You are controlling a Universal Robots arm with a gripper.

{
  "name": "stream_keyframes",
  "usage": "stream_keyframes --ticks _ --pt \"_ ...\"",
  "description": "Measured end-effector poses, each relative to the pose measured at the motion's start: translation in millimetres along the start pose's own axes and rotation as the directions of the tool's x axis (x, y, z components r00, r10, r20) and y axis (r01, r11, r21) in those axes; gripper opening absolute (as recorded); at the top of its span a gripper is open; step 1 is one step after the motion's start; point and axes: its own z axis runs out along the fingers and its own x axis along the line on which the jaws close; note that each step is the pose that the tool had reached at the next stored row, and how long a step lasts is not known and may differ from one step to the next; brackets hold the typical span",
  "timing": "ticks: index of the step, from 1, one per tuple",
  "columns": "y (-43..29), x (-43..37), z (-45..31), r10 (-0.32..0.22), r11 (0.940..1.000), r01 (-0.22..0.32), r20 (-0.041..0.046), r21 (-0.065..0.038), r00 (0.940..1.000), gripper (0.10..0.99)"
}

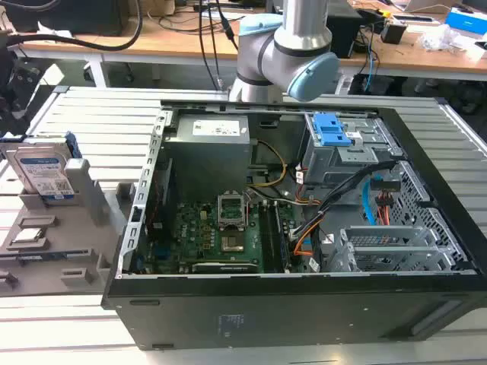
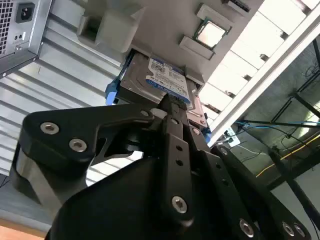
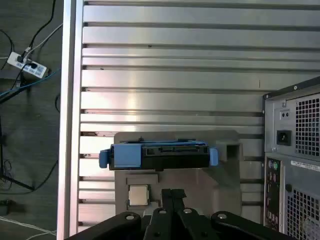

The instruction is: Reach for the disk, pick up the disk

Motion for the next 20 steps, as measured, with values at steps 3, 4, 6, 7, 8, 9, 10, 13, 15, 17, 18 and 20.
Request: stream_keyframes --ticks 3,4,6,7,8,9,10,13,15,17,18,20 --pt "0.0 0.0 0.0 -0.155 0.9880 0.155 -0.0059 0.000 0.9879 0.106" --pt "0.0 0.0 0.0 -0.175 0.9846 0.175 -0.0066 0.000 0.9846 0.106" --pt "0.1 0.0 0.0 -0.232 0.9728 0.232 -0.0089 -0.001 0.9727 0.106" --pt "0.1 0.0 0.0 -0.273 0.9621 0.273 -0.0104 -0.001 0.9621 0.106" --pt "0.0 0.0 0.0 -0.312 0.9500 0.312 -0.0120 -0.002 0.9500 0.106" --pt "0.0 0.0 0.0 -0.330 0.9439 0.330 -0.0126 -0.002 0.9438 0.106" --pt "0.0 0.0 0.0 -0.348 0.9377 0.348 -0.0133 -0.002 0.9376 0.106" --pt "0.1 0.0 0.0 -0.412 0.9113 0.412 -0.0158 -0.003 0.9111 0.106" --pt "0.1 0.0 0.0 -0.465 0.8854 0.465 -0.0179 -0.004 0.8852 0.106" --pt "0.0 0.0 0.0 -0.505 0.8630 0.505 -0.0194 -0.005 0.8628 0.106" --pt "0.0 0.0 0.0 -0.533 0.8463 0.533 -0.0205 -0.006 0.8461 0.106" --pt "0.0 0.0 0.0 -0.568 0.8229 0.568 -0.0218 -0.006 0.8226 0.106"
